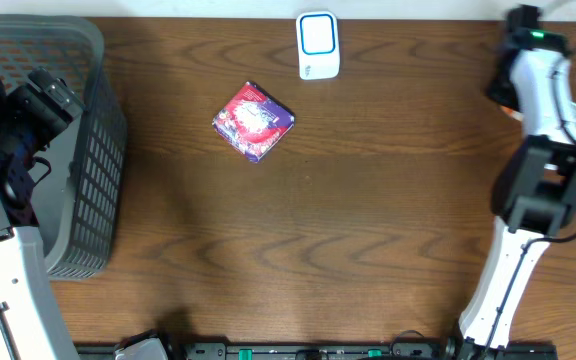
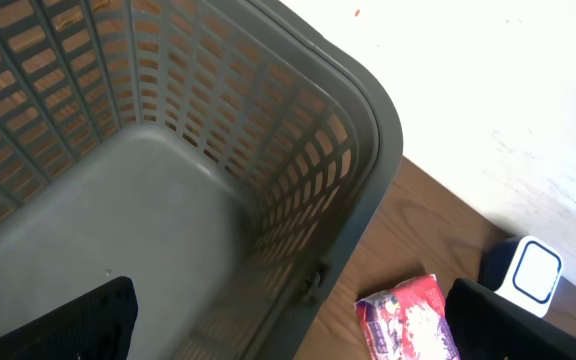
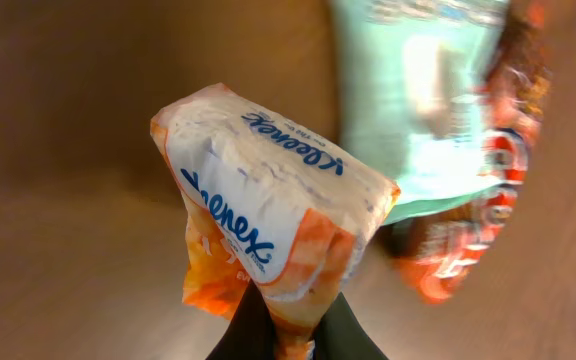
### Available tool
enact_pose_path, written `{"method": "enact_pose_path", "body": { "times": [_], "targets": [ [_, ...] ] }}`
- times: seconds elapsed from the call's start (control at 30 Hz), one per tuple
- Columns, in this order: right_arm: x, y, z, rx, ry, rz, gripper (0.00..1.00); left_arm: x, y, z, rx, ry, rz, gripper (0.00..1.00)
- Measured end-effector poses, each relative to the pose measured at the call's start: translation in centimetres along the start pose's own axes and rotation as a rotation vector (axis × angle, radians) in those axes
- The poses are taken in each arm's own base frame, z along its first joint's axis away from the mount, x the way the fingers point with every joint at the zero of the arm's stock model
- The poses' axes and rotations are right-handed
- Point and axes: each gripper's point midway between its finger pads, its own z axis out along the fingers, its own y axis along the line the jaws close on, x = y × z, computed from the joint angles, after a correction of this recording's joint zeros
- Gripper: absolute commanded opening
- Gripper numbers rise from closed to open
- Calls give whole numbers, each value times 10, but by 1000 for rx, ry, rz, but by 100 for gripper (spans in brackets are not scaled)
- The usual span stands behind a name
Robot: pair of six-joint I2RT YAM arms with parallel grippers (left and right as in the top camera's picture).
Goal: Scan the item barcode
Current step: 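Carry the Kleenex pack right and drop it near the other items, then reach the right gripper to the purple soap pack and grasp it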
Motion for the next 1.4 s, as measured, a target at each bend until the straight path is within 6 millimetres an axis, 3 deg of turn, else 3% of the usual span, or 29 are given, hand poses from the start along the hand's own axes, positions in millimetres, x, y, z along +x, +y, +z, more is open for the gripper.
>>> {"method": "enact_pose_path", "body": {
  "times": [0.07,0.17,0.23,0.47,0.63,0.7,0.87,1.0,1.07,1.17,1.3,1.4],
  "targets": [
    [-2,-26,14,-1,45,47,13,0,0,0,0,0,0,98],
    [-5,-43,24,-26,79,65,47,0,0,0,0,0,0,98],
    [-5,-50,29,-56,99,77,61,0,0,0,0,0,0,98],
    [0,-45,36,-252,179,78,67,0,0,0,0,0,0,98],
    [6,-19,25,-399,208,23,59,0,0,0,0,0,0,98],
    [10,0,15,-495,218,-33,64,0,0,0,0,0,0,98],
    [17,43,-24,-677,213,-116,78,0,0,0,0,0,0,98],
    [11,62,-80,-818,154,-164,80,0,0,0,0,0,0,98],
    [8,63,-112,-877,110,-193,91,0,0,0,0,0,0,98],
    [9,71,-157,-952,53,-248,94,0,0,0,0,0,0,98],
    [30,104,-196,-1024,30,-357,98,0,0,0,0,0,0,98],
    [68,148,-218,-1073,49,-494,96,0,0,0,0,0,0,98]
  ]
}}
